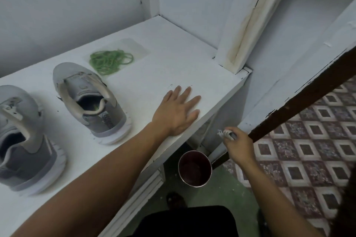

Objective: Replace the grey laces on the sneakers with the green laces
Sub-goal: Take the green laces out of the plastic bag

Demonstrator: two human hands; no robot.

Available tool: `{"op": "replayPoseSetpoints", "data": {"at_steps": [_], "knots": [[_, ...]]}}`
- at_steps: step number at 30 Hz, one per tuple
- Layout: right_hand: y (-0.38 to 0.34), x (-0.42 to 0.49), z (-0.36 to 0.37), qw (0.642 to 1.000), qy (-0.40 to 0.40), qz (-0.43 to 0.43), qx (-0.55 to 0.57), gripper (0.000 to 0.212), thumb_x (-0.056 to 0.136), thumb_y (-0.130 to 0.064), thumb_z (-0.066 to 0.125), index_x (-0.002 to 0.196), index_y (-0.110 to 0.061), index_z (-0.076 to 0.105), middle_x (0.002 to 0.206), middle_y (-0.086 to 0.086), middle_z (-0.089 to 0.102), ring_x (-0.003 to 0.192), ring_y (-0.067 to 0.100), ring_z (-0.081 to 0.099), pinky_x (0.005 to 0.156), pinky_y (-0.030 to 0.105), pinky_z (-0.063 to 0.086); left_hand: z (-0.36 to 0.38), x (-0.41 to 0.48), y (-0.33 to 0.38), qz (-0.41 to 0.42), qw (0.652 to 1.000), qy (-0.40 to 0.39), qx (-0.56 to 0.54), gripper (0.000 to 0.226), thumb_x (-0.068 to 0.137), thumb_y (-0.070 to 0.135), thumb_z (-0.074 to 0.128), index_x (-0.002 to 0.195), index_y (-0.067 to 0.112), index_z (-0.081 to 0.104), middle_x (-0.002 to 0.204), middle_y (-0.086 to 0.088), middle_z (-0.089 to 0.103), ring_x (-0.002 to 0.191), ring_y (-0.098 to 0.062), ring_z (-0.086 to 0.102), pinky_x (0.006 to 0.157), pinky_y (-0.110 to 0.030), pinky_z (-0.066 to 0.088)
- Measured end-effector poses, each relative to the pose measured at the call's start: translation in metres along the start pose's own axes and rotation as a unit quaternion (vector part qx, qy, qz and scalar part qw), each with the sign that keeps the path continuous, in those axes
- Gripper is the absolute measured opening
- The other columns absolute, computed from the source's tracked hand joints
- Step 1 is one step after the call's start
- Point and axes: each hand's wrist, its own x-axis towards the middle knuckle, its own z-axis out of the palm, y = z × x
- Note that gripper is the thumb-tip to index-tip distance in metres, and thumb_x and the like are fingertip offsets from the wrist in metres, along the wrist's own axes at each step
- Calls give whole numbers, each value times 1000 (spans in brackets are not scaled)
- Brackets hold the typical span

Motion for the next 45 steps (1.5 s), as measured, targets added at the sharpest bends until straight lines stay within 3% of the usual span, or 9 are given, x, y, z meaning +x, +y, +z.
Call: {"op": "replayPoseSetpoints", "data": {"at_steps": [5, 9, 12, 16, 23, 28, 32, 38, 45], "knots": [[29, 4, 32, 998, -37, 33, -46, 16, 90, -8, 66, 105, -13, 69, 99, 4, 65, 98, 28, 62, 75, 29, 44, 0, -1, 0, -5, 1000, 1, -12, 55, 101, 53, 18, 154, 37, 14, 164, 0, 2, 150, -26, -5, 121, -40, -1], [31, 11, 42, 990, -109, 60, -64, 60, 87, -12, 70, 142, -16, 48, 140, 13, 48, 122, 32, 53, 95, 37, 49, -1, 0, 0, -5, 1000, 3, -14, 54, 101, 52, 19, 153, 37, 16, 164, 0, 3, 150, -26, -3, 121, -39, 0], [26, 13, 41, 988, -124, 63, -73, 76, 84, -15, 73, 150, -21, 35, 148, 12, 36, 123, 35, 50, 97, 38, 49, -1, 0, -1, -1, 1000, 4, -12, 55, 101, 52, 19, 153, 36, 16, 164, 0, 4, 150, -26, -3, 121, -40, 0], [17, 14, 35, 988, -113, 66, -77, 75, 85, -18, 74, 150, -20, 35, 151, 12, 35, 135, 33, 39, 107, 40, 38, 1, 0, -2, -2, 1000, 10, -13, 54, 101, 52, 20, 153, 36, 18, 163, 0, 6, 150, -27, -1, 122, -40, 2], [-4, 13, 23, 990, -105, 64, -72, 65, 90, -10, 66, 148, -16, 37, 151, 11, 36, 136, 32, 38, 105, 39, 39, 2, 0, -2, -2, 1000, 19, -16, 55, 100, 54, 19, 152, 37, 21, 163, 0, 9, 150, -27, 1, 121, -40, 3], [-24, 14, 8, 994, -83, 49, -51, 66, 89, -12, 67, 147, -17, 36, 151, 9, 36, 133, 29, 41, 94, 31, 41, -2, 0, 0, -13, 999, 7, -37, 53, 101, 53, 24, 152, 37, 21, 163, 2, 8, 150, -24, -1, 121, -37, 0], [-52, 11, -9, 998, -53, 8, -35, 67, 90, -19, 67, 148, -21, 33, 153, 4, 32, 136, 26, 38, 104, 37, 38, -20, -1, 9, -47, 994, -17, -94, 53, 102, 47, 32, 151, 30, 27, 163, -3, 11, 150, -27, -3, 120, -40, 1], [-113, 12, -21, 995, -32, -89, -24, 68, 90, -34, 67, 147, -31, 30, 155, -4, 27, 139, 19, 33, 108, 40, 37, -79, -14, 12, -96, 973, 90, -190, 50, 100, 42, 43, 147, 27, 36, 160, -1, 21, 150, -25, 4, 120, -40, 11], [-204, 19, 13, 969, -83, -230, -40, 66, 91, -38, 65, 146, -32, 30, 156, -8, 25, 139, 15, 33, 105, 37, 39, -139, -51, -33, -177, 934, 225, -212, 43, 98, 36, 49, 139, 23, 48, 152, 1, 39, 142, -15, 28, 113, -29, 21]]}}
